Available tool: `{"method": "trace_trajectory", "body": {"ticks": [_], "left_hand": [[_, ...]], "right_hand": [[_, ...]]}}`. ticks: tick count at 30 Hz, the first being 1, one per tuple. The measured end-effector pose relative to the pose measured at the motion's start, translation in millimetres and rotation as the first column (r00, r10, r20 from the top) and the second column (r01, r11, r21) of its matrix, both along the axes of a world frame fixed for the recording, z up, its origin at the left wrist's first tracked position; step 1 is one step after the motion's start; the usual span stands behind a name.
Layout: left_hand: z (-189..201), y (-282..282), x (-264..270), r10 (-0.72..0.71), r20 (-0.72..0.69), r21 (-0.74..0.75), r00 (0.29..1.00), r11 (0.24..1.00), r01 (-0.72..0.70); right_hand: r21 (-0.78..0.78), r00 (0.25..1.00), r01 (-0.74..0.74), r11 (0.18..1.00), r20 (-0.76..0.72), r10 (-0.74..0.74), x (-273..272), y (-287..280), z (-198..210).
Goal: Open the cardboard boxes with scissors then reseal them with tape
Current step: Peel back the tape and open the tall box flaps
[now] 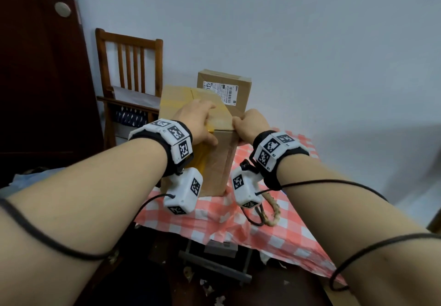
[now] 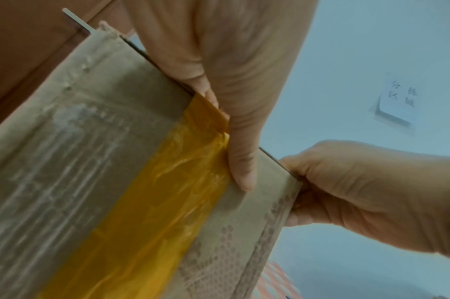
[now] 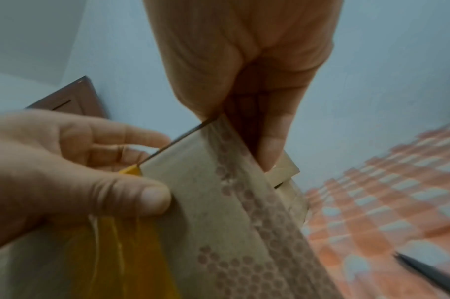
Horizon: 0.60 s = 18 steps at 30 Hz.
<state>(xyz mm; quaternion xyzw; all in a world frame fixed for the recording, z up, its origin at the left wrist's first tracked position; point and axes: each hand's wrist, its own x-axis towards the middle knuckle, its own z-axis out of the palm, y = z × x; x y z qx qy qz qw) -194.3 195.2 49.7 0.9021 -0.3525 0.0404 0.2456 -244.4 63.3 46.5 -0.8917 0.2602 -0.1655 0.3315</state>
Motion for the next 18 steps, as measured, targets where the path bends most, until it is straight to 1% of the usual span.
{"method": "trace_trajectory", "body": {"ticks": [2, 5, 8, 10, 11, 14, 15, 18], "left_hand": [[0, -1, 1, -0.013, 0.016, 0.041, 1.000, 0.999, 0.012], [-3, 0, 4, -0.012, 0.016, 0.089, 1.000, 0.996, 0.010], [-4, 1, 2, -0.044, 0.028, 0.166, 0.999, 0.985, 0.038], [-5, 0, 0, -0.064, 0.063, 0.216, 0.996, 0.975, 0.049], [-6, -1, 0, -0.084, 0.095, 0.247, 0.992, 0.967, 0.058], [-10, -5, -2, -0.143, 0.171, 0.335, 0.975, 0.939, 0.079], [-11, -8, -3, -0.144, 0.180, 0.336, 0.973, 0.939, 0.077], [-9, -12, -11, -0.143, 0.175, 0.248, 0.974, 0.964, 0.097]], "right_hand": [[0.032, 1.000, -0.002, 0.999, 0.020, 0.002, 2, 0, -2], [0.084, 1.000, -0.014, 0.996, 0.003, 0.013, 3, 7, -3], [0.029, 0.999, 0.026, 0.999, 0.039, -0.027, 2, 4, -4], [0.020, 0.997, 0.052, 0.998, 0.064, -0.053, 1, -2, -5], [0.055, 0.996, 0.056, 0.997, 0.061, -0.059, 0, -4, -6], [0.258, 0.994, 0.045, 0.965, 0.089, -0.070, -4, -19, -15], [0.271, 0.993, 0.062, 0.961, 0.079, -0.086, -7, -26, -19], [0.197, 0.994, 0.088, 0.976, 0.045, -0.098, -23, -45, -30]]}}
